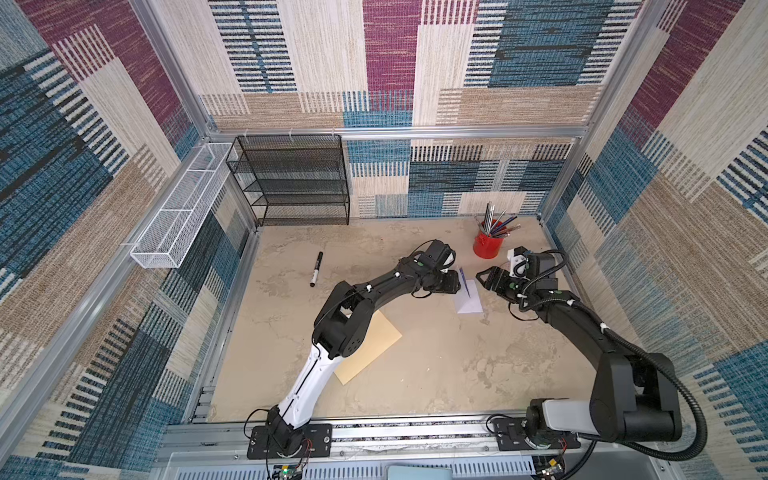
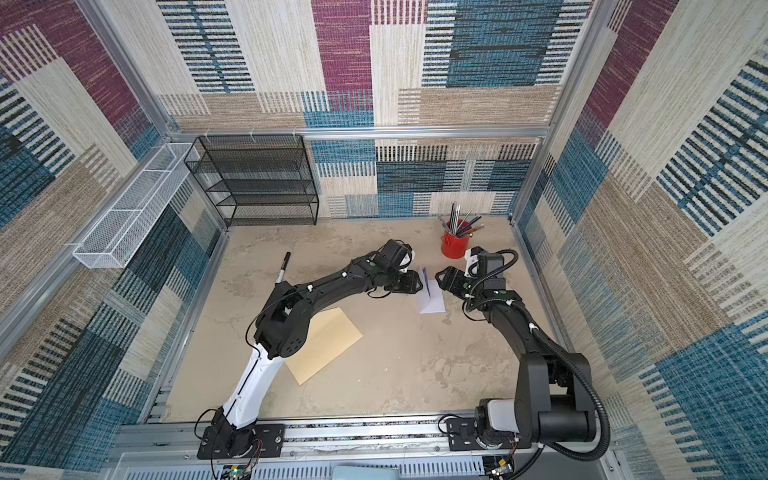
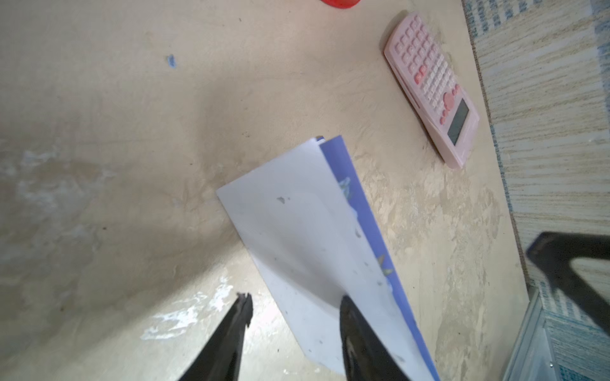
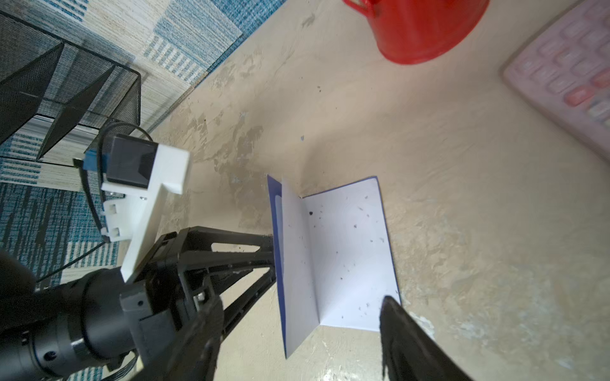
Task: Fold the letter paper in half and place it into the envelope
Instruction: Fold the letter paper at the center of the board, then pick up the letter paper from the center of the board.
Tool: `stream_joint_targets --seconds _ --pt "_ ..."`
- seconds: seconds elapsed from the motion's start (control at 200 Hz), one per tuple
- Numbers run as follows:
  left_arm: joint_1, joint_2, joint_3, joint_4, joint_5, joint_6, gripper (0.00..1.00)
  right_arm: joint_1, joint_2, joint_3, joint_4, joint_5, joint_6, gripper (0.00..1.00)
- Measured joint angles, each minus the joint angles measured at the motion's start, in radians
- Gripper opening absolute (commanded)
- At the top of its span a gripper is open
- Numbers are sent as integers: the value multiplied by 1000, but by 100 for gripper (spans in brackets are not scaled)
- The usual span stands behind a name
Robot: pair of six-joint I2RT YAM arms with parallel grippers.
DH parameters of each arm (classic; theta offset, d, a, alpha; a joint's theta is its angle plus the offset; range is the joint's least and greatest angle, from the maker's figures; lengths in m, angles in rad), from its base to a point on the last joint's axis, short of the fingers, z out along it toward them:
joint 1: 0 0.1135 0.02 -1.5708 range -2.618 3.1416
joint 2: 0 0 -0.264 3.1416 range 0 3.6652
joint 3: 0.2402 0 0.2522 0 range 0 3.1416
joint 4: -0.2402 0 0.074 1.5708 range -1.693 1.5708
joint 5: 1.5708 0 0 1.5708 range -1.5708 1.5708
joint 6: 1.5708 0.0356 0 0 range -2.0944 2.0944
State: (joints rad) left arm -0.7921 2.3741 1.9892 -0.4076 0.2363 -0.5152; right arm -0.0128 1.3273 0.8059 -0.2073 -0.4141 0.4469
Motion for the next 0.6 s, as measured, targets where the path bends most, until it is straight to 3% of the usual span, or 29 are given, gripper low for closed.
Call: stream_joint_targets --seconds 0.296,0.601 --pt "-27 163 257 -179 -55 29 49 -8 69 17 -67 70 -59 71" --pt "-28 185 272 -225 -91 30 49 -8 152 18 -74 80 -108 67"
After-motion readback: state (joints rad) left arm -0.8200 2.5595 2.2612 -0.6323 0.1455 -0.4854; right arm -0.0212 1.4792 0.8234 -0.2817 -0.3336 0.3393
